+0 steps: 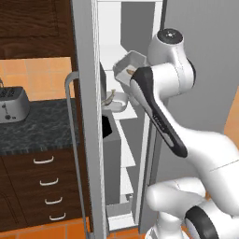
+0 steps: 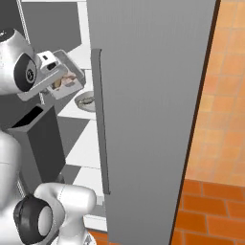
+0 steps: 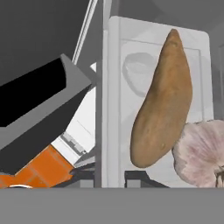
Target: Take the meat container that has the fish and place it on the second highest rack of the freezer. Then take the vegetable container that has the garlic and sweet potato and place it on the highest rack of the freezer.
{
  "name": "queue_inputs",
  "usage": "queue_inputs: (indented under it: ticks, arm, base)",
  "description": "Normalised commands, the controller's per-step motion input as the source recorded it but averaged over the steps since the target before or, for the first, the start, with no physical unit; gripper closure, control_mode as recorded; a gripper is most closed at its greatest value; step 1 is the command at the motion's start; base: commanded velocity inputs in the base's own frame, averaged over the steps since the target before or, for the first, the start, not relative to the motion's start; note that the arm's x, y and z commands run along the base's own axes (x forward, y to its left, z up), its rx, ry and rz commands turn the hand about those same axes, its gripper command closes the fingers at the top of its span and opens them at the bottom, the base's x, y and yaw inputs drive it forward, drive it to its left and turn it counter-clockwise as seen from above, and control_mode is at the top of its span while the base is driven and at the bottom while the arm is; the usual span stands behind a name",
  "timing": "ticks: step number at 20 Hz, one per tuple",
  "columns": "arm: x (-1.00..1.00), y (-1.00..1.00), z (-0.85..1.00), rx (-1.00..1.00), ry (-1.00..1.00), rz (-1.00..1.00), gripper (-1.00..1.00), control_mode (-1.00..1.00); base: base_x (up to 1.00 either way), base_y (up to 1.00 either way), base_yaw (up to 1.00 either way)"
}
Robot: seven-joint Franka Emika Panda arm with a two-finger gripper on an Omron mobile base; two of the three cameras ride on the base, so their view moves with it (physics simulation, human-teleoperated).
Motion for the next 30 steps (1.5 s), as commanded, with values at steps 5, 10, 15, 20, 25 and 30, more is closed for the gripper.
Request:
queue_inputs:
  ticks: [5, 10, 15, 20, 25, 30]
  arm:
    - [1.00, 0.27, 0.14, 0.03, 0.00, 0.03, 1.00, -1.00]
    - [1.00, 0.03, 0.02, 0.00, 0.01, 0.04, 1.00, -1.00]
    - [1.00, 0.34, 0.14, 0.00, 0.00, 0.00, 1.00, -1.00]
    - [0.97, 0.32, 0.25, 0.00, 0.00, -0.01, 1.00, -1.00]
    - [0.85, 0.05, 0.22, -0.02, 0.00, -0.02, 1.00, -1.00]
    - [1.00, 0.00, -0.03, 0.00, 0.11, -0.02, 1.00, -1.00]
  base:
    - [0.00, 0.00, 0.00]
    - [0.00, 0.00, 0.00]
    - [0.00, 0.00, 0.00]
    - [0.00, 0.00, 0.00]
    - [0.00, 0.00, 0.00]
    - [0.00, 0.00, 0.00]
